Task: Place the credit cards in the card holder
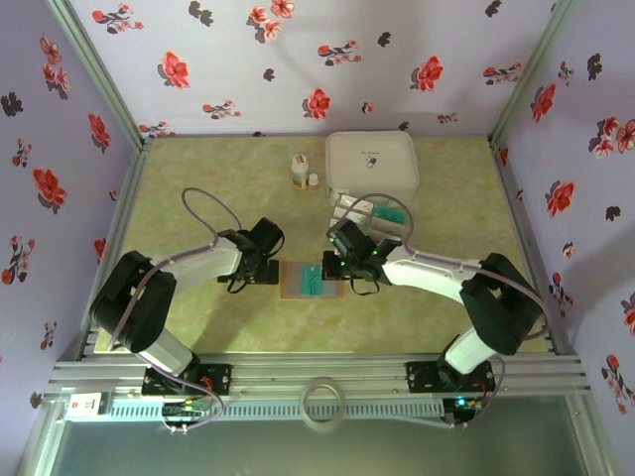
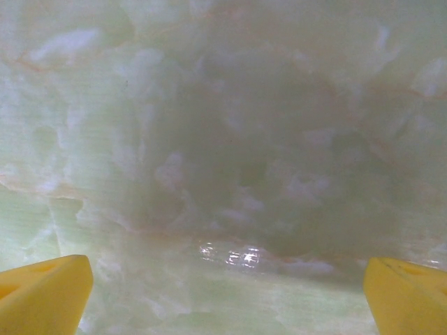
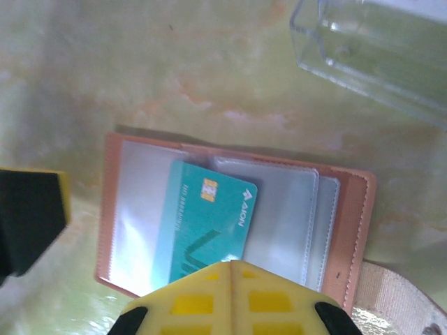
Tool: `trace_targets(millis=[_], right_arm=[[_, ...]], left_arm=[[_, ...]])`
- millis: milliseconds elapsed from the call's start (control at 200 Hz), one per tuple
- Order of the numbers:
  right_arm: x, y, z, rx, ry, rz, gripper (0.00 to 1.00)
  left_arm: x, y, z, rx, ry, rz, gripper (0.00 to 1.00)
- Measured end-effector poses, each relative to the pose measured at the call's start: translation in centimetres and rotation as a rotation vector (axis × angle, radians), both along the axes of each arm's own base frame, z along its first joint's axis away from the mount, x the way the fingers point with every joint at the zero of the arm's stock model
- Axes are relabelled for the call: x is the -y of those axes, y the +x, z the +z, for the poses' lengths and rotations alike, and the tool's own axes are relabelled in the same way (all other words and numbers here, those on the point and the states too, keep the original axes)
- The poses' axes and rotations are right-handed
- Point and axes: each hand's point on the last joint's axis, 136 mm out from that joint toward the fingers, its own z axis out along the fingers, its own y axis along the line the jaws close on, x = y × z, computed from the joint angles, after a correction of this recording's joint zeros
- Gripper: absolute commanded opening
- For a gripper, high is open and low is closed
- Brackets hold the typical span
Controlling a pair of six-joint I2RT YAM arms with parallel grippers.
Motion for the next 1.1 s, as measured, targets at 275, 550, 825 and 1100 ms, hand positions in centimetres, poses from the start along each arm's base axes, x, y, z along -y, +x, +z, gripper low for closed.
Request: trace_targets(millis=[275, 550, 825, 1100], right_arm=[[-0.6, -0.6, -2.7, -0.052, -0.081, 0.034, 0.00], [-0.6, -0.5, -3.6, -0.066, -0.101, 0.032, 0.00], [-0.9, -0.4, -4.1, -0.073, -0.109, 0.035, 0.00], [-2.5, -0.2, -3.8, -0.062, -0.093, 0.057, 0.00]], left_arm=[[0.1, 0.0, -0.2, -0.003, 0.002, -0.002, 1.00], [0.6, -0.1, -0.8, -0.015, 0.012, -0.018, 1.00], [0.9, -0.1, -0.9, -0.015, 0.011, -0.026, 1.00], [1.0, -0.1, -1.0, -0.014, 0.011, -0.030, 1.00]])
